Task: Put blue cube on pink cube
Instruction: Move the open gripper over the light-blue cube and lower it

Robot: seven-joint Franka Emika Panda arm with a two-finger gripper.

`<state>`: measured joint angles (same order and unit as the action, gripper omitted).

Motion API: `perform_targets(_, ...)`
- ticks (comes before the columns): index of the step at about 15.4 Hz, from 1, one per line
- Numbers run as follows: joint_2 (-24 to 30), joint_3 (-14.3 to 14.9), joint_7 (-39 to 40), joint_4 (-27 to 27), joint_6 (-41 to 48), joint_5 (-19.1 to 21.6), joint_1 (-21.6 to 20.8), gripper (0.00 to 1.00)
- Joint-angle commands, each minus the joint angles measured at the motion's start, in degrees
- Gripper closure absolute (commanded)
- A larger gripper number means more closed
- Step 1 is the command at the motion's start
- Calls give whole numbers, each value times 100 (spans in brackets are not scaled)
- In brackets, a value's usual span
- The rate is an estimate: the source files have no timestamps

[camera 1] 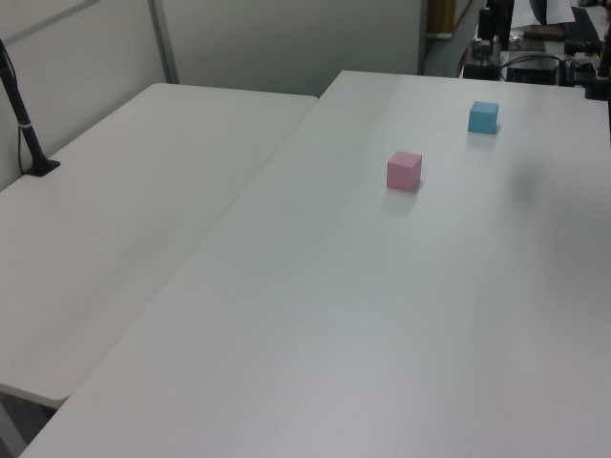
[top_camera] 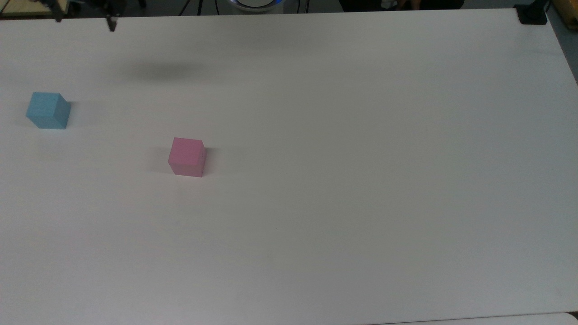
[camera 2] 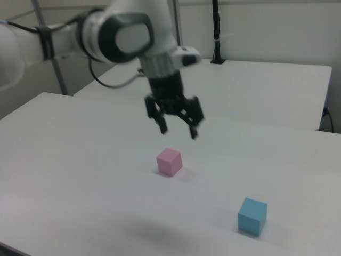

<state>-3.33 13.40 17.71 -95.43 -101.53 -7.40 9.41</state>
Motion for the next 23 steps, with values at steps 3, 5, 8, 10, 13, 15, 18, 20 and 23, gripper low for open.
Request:
perform_targets(3,-615,444,1611,-310,-850,800,464,0)
perform_targets(5,-931,444,1797,-301,-1061,1065,588,0)
perform_targets(8,-1336,444,1806,-301,-1683,1170,623,0)
perform_targets(10,-1503,453,1797,-292,-2132,1399,650,0)
perform_targets(13,-1750,453,1798,-213,-2301,1374,738,0)
perform_targets(15,-1829,488,1806,-195,-2389,1338,773,0)
perform_targets(18,-1865,576,1780,-178,-2591,1329,834,0)
perform_targets(20,-1882,576,1771,-169,-2635,1260,887,0)
perform_targets(23,-2049,567,1745,-178,-2898,1232,905,0)
